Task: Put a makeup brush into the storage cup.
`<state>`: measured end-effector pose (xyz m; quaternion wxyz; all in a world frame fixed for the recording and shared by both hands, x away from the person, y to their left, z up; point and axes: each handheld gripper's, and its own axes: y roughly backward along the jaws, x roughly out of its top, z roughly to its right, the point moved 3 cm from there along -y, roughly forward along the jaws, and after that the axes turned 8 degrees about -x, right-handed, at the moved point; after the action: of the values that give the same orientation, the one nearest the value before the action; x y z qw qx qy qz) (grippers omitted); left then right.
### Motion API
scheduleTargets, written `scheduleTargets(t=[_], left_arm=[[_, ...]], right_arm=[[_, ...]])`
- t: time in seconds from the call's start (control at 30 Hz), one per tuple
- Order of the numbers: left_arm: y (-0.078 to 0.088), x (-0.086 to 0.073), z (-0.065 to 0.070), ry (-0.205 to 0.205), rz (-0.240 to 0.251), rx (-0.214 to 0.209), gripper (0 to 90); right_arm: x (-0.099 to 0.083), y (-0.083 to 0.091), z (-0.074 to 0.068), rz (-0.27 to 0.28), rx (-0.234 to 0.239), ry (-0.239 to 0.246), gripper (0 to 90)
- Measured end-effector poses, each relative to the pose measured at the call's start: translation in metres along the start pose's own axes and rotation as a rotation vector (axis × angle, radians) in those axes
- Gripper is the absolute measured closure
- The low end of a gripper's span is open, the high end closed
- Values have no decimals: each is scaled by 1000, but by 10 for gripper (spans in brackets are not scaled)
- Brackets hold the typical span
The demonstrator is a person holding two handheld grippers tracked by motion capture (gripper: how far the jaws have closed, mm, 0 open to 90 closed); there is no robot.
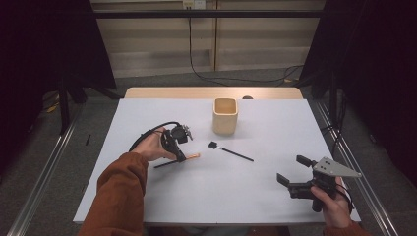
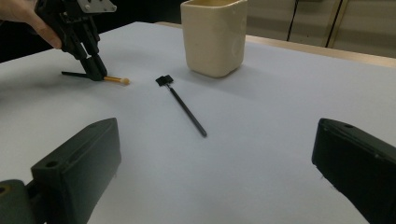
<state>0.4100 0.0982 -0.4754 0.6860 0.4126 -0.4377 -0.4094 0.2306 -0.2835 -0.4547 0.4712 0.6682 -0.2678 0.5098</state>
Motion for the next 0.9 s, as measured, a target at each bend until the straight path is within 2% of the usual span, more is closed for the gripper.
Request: scheduleTargets(t=[0.03, 0.13, 0.17, 0.27, 0.33, 0.37, 0.43, 0.47, 0.53, 0.57, 0.67, 0.7, 0.73, 0.77, 0.87, 0.9], left_arm=[[2, -1, -1, -6, -8, 1, 837], [5, -2, -1, 28, 47, -2, 837], [9, -2, -1, 21, 56, -4, 837], [17, -2, -2, 36, 107, 4, 837], [21, -2, -2, 52, 136, -4, 837], [22, -2, -2, 61, 157, 10, 837], [24, -3, -2, 70, 191, 0, 837], [24, -4, 0, 82, 215, 13, 836], [22, -3, 3, 81, 248, 6, 837], [23, -3, 4, 83, 255, 20, 837], [28, -1, 6, 89, 298, 27, 836], [31, -2, 6, 73, 304, 22, 837], [32, -1, 9, 89, 349, 22, 837], [36, -1, 8, 74, 347, 35, 836], [41, -3, 11, 99, 430, 38, 837], [42, -3, 11, 100, 440, 41, 836]], right_arm=[[0, 0, 0, 0, 1, 0, 7], [0, 0, 0, 0, 2, 0, 7], [0, 0, 0, 0, 2, 0, 7], [0, 0, -1, 0, 0, -3, 7], [0, 0, -1, 0, 1, -3, 7], [0, 0, -1, 0, 1, -2, 7], [0, 0, -1, 1, 1, -4, 8], [0, 0, -1, 1, 0, -4, 7], [0, 0, -1, 0, 0, -2, 7], [0, 0, -1, 0, 1, -1, 7], [0, 0, -1, 0, -1, -5, 8], [0, 0, -1, 1, 0, -5, 8], [0, 0, -1, 1, 1, -3, 7], [0, 0, -1, 0, 1, -4, 7], [0, 0, -1, -2, -1, -2, 8], [0, 0, 0, 0, -2, -3, 8]])
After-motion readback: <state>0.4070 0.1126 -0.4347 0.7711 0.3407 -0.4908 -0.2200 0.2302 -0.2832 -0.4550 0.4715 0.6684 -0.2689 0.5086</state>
